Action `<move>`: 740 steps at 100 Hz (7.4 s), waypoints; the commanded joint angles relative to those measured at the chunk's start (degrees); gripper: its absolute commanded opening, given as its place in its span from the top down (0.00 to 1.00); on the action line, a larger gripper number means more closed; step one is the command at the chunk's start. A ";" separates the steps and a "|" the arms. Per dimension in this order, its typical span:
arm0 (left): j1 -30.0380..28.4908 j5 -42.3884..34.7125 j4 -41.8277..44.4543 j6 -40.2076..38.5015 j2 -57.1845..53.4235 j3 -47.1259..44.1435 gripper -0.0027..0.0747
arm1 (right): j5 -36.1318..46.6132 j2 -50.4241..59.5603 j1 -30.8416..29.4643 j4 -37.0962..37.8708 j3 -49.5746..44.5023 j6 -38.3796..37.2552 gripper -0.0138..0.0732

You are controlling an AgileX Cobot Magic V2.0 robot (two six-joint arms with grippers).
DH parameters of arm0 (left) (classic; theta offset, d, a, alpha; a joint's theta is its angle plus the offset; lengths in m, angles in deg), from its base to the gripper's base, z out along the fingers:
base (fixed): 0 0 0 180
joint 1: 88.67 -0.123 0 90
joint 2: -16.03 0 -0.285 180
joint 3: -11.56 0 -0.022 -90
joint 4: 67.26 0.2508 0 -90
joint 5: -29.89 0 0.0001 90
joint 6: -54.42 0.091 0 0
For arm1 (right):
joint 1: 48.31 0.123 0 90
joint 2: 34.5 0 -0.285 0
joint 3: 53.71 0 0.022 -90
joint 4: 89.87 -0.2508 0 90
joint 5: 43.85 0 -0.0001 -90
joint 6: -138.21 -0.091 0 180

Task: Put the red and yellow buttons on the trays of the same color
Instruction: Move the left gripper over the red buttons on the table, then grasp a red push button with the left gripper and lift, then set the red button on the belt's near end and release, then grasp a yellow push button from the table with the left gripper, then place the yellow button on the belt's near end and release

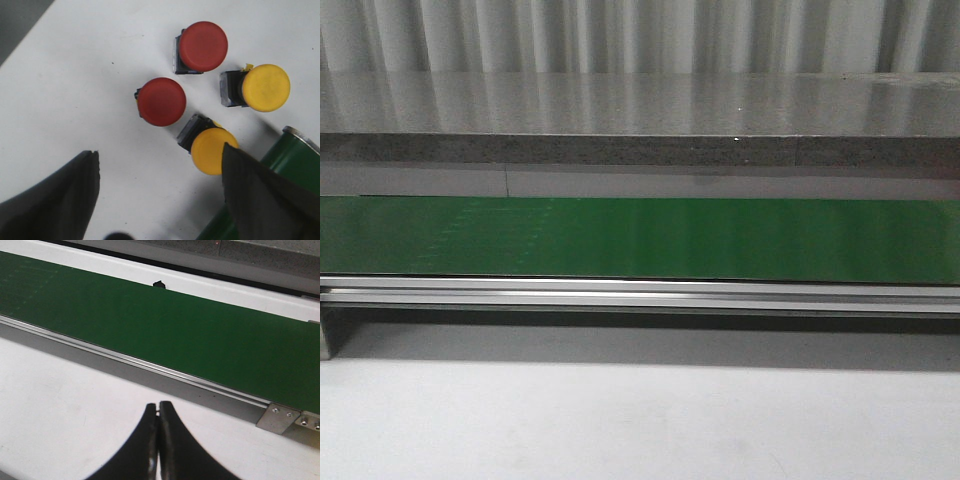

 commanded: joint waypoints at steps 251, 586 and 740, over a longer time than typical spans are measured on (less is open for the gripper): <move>16.64 -6.41 0.73 12.91 -18.41 -15.76 0.86 | 3.50 -0.43 0.27 -0.99 1.33 0.49 0.90; 11.51 -9.49 -2.17 14.23 -18.14 -12.89 0.87 | 3.50 -0.43 0.27 -0.99 1.33 0.49 0.90; 29.93 -37.73 -11.72 23.19 -52.61 -49.12 0.99 | 3.50 -0.43 0.27 -0.99 1.33 0.49 0.90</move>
